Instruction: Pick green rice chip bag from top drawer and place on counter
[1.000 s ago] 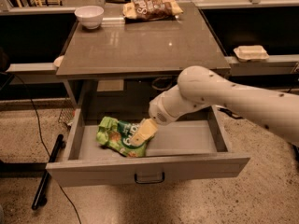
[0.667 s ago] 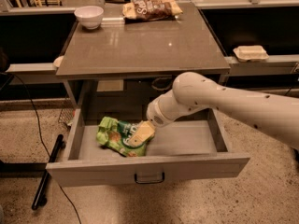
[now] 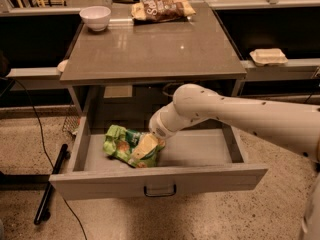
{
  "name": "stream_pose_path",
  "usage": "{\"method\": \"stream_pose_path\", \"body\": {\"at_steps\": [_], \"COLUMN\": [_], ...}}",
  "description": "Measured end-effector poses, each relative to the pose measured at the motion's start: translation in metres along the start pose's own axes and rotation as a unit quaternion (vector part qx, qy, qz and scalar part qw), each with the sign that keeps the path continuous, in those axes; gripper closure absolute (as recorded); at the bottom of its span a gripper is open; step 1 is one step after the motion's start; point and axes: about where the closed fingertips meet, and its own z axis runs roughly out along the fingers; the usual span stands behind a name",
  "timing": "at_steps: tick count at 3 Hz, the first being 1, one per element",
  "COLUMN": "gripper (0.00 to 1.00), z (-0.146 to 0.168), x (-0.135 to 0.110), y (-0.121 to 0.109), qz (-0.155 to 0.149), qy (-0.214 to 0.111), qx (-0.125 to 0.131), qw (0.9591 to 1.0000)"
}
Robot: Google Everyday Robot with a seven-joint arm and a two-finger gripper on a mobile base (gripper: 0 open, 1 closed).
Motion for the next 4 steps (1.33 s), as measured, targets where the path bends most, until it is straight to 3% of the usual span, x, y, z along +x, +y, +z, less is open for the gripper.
{"method": "stream_pose_path", "body": {"at_steps": [1,3,4], "gripper": [0.14,0.61,0.84], "z": [0.01,0.016,-0.004], "x": [-0.002,-0.002,-0.001], "y": [0.001,0.004,0.002], "qz": [0.0,0.001,-0.002], "qy": [-0.002,-0.004,-0.007], "qx": [-0.004,-0.007,0.007], "qw": [1.0,1.0,0.9999]}}
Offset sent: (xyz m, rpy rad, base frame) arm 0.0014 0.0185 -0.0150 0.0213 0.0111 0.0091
